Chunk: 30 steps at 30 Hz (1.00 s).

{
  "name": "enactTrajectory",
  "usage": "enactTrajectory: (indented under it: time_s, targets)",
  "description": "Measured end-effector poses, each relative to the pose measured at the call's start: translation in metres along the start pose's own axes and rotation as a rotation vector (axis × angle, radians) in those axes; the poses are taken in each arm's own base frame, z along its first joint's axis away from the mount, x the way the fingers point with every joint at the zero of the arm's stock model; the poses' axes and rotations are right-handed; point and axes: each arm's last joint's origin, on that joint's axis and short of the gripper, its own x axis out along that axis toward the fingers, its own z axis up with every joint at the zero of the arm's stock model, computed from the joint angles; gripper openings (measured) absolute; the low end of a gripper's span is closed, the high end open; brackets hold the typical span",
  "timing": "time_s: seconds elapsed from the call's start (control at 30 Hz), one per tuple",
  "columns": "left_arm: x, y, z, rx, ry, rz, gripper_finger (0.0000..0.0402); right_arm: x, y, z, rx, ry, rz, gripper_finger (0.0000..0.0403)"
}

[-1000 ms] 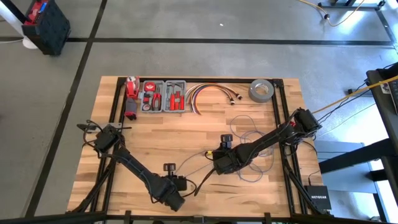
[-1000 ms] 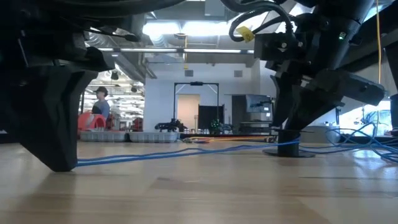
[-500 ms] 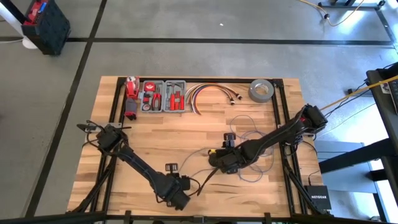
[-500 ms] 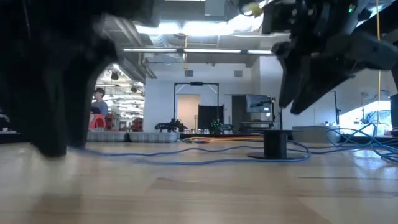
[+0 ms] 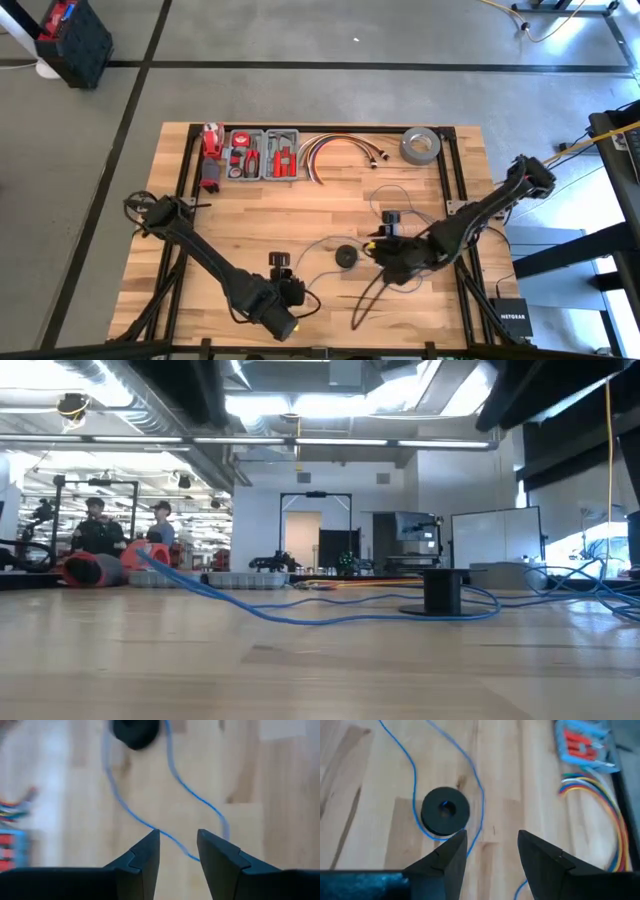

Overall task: Coil cords
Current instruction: Return to Home Position

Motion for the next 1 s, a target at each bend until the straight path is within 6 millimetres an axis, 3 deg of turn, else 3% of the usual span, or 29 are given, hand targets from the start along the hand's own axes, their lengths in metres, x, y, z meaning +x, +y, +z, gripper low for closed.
enactTrajectory:
  time_s: [0.23, 0.4, 0.6, 1.0]
  targets:
    - [-0.022, 0.031, 0.010, -0.034, -0.126, 0.044, 0.0127, -0.030, -0.020, -0.033, 0.077, -0.171, -0.048, 0.0182]
    - [-0.029, 0.057, 0.002, -0.063, -0.216, 0.017, 0.0106, -0.034, -0.036, -0.063, 0.183, -0.373, 0.002, 0.0182]
    - [-0.025, 0.092, -0.024, -0.151, -0.388, -0.038, 0.0068, -0.028, -0.047, -0.098, 0.280, -0.585, 0.075, 0.0182]
    - [-0.020, 0.159, -0.085, -0.331, -0.673, -0.131, 0.0017, -0.013, -0.088, -0.130, 0.355, -0.754, 0.099, 0.0178]
